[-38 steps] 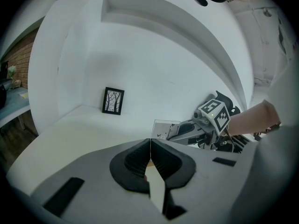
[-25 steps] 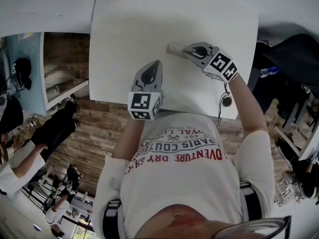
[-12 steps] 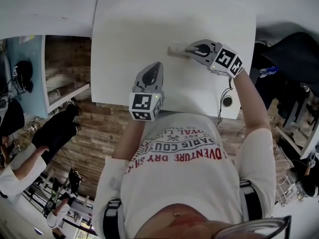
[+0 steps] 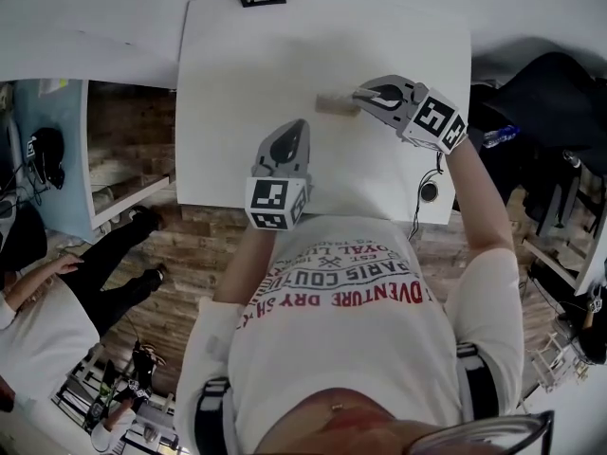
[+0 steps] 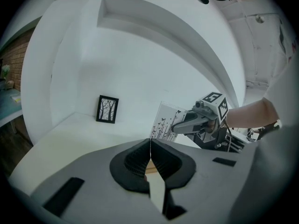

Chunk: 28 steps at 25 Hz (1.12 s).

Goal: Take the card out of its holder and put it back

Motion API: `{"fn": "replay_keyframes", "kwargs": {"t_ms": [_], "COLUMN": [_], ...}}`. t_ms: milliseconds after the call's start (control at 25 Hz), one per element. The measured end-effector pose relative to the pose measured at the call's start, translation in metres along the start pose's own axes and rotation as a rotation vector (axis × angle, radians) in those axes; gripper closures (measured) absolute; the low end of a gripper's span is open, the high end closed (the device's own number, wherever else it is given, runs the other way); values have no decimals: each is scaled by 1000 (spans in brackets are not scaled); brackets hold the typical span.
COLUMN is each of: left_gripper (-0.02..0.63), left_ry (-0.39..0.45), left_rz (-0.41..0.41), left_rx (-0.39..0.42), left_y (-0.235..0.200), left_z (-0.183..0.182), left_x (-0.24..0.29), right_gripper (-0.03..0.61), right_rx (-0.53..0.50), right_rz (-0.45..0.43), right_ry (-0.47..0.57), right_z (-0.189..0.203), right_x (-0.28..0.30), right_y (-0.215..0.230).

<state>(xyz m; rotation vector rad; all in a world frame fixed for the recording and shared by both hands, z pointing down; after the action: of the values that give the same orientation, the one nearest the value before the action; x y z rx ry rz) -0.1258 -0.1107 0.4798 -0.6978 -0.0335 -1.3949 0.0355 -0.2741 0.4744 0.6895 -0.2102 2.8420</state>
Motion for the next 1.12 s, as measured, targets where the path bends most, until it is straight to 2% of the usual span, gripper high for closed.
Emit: {"fn": "replay_keyframes", "kwargs": {"t_ms": [160, 320, 520, 840, 1120], "left_gripper": [589, 589, 589, 589, 589], "left_ry": [36, 97, 140, 131, 130], "left_rz": [31, 73, 147, 181, 209], "left_rx": [17, 66, 68, 101, 87], "left_y": [5, 11, 10, 5, 3], "left_z": [-7, -16, -25, -22, -18], "left_x": [-13, -24, -36, -53, -64], "right_gripper": [545, 545, 545, 545, 545], "right_rx": [14, 60, 209, 430, 509], "right_rz": [122, 302, 567, 880, 1086], "right_ry": [0, -35, -97, -79, -72], "right_z": [-16, -16, -13, -19, -22], "right_x": [-13, -25, -32, -25, -21], "right_y": [-17, -35, -65, -129, -169]}}
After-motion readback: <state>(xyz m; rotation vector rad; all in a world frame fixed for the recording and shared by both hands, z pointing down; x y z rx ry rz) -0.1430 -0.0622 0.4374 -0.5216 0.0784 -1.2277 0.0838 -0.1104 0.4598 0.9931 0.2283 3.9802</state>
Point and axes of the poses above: the fingertips, and each gripper's own axes: x forward along the fingers, y to its right, z out of its underside, the point moved 9 cm from there along -x, backward along the fingers, and after that the axes turned 11 degrees about -x, right-handed, at the moved point
